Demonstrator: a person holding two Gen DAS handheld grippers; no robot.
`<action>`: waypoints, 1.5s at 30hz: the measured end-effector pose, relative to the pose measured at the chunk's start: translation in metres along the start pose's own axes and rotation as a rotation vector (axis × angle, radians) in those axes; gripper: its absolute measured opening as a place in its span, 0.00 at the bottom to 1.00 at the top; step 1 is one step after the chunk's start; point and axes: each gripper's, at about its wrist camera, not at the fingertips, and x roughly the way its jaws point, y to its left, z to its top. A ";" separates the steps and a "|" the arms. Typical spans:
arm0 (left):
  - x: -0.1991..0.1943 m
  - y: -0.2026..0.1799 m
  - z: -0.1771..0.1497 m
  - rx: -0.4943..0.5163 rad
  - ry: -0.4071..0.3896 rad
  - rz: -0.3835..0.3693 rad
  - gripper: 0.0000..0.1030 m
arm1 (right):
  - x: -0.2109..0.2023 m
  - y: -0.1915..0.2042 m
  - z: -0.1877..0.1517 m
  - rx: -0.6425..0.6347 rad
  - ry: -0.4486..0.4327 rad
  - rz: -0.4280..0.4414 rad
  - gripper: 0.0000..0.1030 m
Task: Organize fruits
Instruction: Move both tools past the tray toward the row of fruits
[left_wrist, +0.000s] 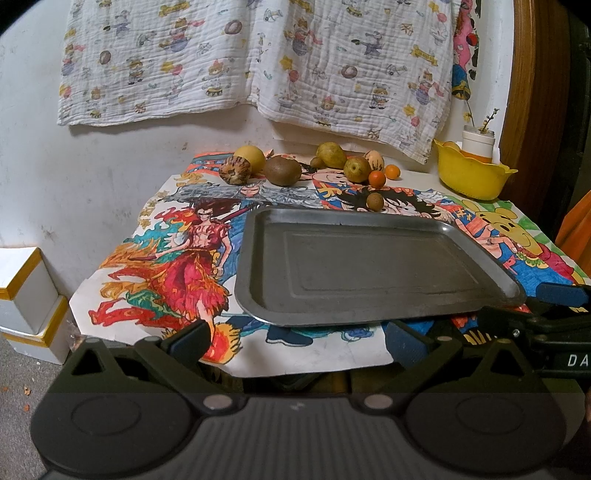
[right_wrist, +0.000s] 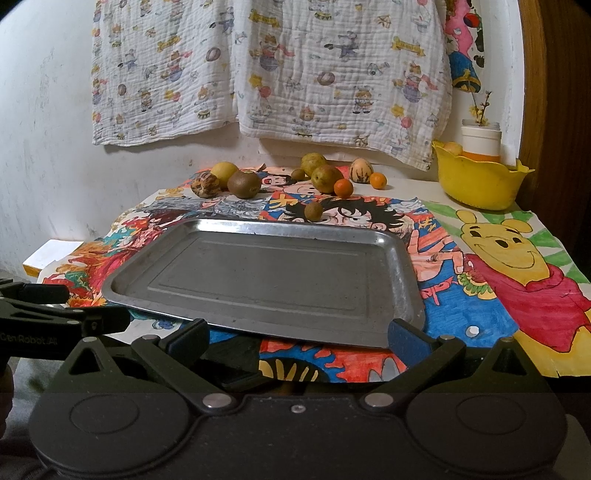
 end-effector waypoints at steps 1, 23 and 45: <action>0.000 0.001 0.000 -0.001 -0.002 0.000 0.99 | 0.000 -0.001 0.001 0.000 0.000 0.004 0.99; 0.052 0.060 0.095 -0.046 0.009 0.054 0.99 | 0.051 -0.007 0.086 -0.137 -0.049 0.117 1.00; 0.185 0.111 0.203 0.024 0.065 0.036 0.99 | 0.190 0.013 0.207 -0.423 0.003 0.294 1.00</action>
